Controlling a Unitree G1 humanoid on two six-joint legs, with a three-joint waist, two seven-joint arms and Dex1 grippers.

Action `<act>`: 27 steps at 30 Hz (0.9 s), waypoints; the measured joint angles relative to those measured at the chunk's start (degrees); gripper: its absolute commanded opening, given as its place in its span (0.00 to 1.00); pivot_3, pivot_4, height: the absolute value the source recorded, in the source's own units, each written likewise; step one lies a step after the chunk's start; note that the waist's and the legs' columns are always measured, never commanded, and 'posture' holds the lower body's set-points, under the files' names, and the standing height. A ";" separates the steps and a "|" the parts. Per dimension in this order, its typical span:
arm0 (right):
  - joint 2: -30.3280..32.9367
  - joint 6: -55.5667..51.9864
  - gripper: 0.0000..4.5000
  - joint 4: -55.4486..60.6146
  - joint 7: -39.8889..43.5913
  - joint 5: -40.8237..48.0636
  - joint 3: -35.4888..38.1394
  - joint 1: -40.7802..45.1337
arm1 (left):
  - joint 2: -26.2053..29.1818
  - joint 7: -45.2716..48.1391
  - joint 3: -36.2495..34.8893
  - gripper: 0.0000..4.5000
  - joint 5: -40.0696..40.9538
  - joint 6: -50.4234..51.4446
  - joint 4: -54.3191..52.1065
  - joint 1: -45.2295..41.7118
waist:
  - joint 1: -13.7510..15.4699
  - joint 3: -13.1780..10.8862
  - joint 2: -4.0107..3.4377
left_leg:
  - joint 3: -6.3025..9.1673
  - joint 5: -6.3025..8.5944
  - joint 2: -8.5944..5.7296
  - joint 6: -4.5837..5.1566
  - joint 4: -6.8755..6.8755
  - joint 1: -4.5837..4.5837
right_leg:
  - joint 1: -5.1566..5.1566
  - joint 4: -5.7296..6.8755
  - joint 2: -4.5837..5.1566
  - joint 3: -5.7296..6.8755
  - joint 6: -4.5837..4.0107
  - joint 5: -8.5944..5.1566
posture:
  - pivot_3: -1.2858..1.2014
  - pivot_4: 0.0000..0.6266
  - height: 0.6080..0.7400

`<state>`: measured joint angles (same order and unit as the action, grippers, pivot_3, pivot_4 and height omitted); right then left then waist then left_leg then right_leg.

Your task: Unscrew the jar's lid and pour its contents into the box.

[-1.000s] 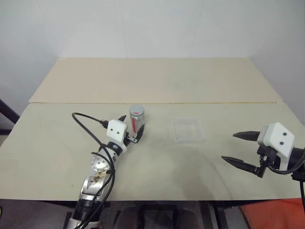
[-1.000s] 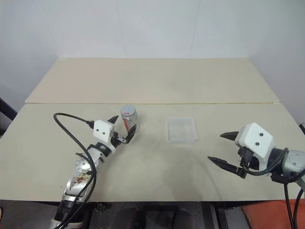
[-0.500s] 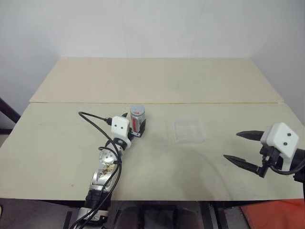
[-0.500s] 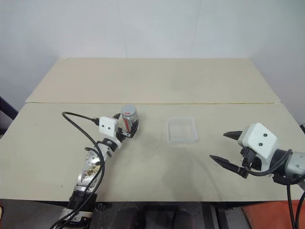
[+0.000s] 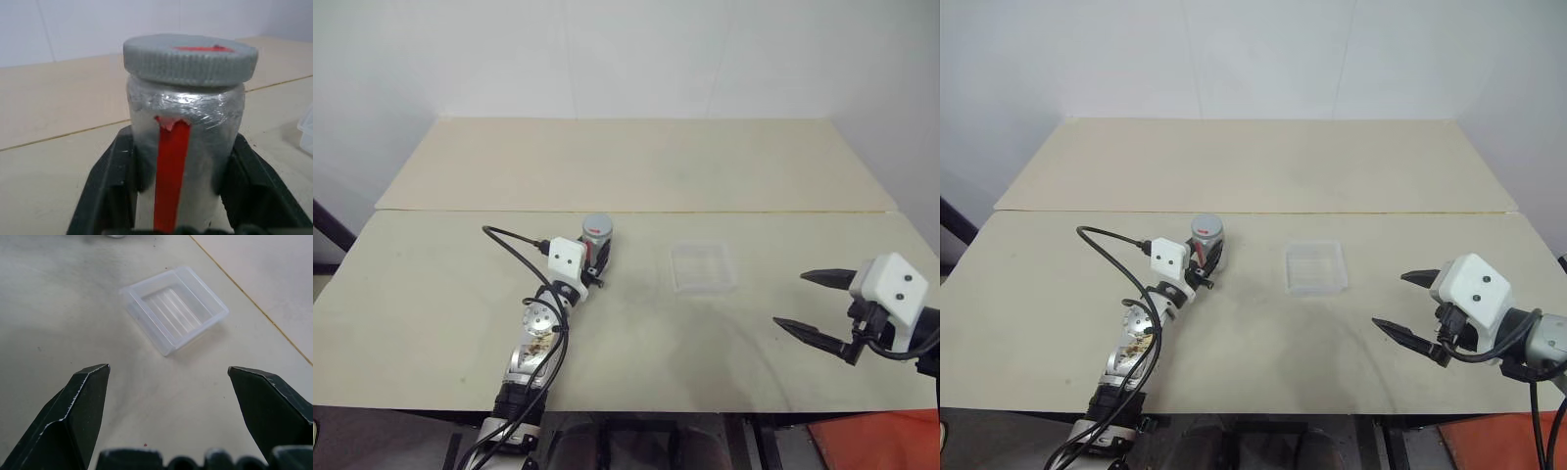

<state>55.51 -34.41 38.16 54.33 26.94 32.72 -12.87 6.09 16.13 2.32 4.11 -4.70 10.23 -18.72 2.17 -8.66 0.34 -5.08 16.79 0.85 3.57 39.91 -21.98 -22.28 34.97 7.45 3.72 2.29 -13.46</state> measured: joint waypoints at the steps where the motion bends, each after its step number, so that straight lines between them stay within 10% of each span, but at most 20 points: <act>1: -0.03 0.00 1.00 0.00 -0.01 -0.15 0.11 -0.04 | 0.02 0.13 -0.01 0.41 0.02 -0.27 0.17 0.00 | 0.00 0.00 0.00 | 0.00 0.00 0.00 0.00 0.00 0.00 | 0.00 0.00 0.00 0.00 0.00 0.00 | 0.52 0.24 1.00; 9: -5.68 -2.12 1.00 1.00 -6.64 3.85 -1.76 9.00 | 1.22 1.73 -0.32 0.41 0.82 -0.07 -0.33 0.08 | -0.65 -0.01 0.03 | 0.01 -0.02 0.02 -0.04 -0.01 0.04 | 0.00 0.02 -0.01 -0.01 -0.01 0.00 | 0.52 0.24 1.00; 18: -37.11 -6.69 1.00 2.23 -34.23 2.70 -29.76 28.41 | 4.11 12.35 2.62 0.41 6.15 4.96 -9.13 0.46 | -1.44 0.08 -0.12 | 0.05 -0.24 -0.03 -0.39 -0.04 -0.24 | -0.22 0.23 -0.05 0.13 -0.02 0.02 | 0.52 0.24 1.00; 27: -43.13 -1.92 1.00 -5.54 -36.99 -5.56 -42.64 31.74 | 5.13 13.65 4.68 0.41 5.50 6.23 -12.14 2.10 | -1.69 0.09 -0.13 | 0.04 -0.30 -0.05 -0.48 -0.04 -0.22 | -0.22 0.17 -0.18 0.17 0.01 0.03 | 0.52 0.24 1.00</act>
<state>12.38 -36.33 32.62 17.34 21.38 -9.92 18.87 11.22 29.78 7.00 9.61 1.53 -1.91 -16.62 0.47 -8.57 0.21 -5.04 16.49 0.80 3.09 39.87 -22.20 -22.50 35.14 7.27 3.89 2.29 -13.43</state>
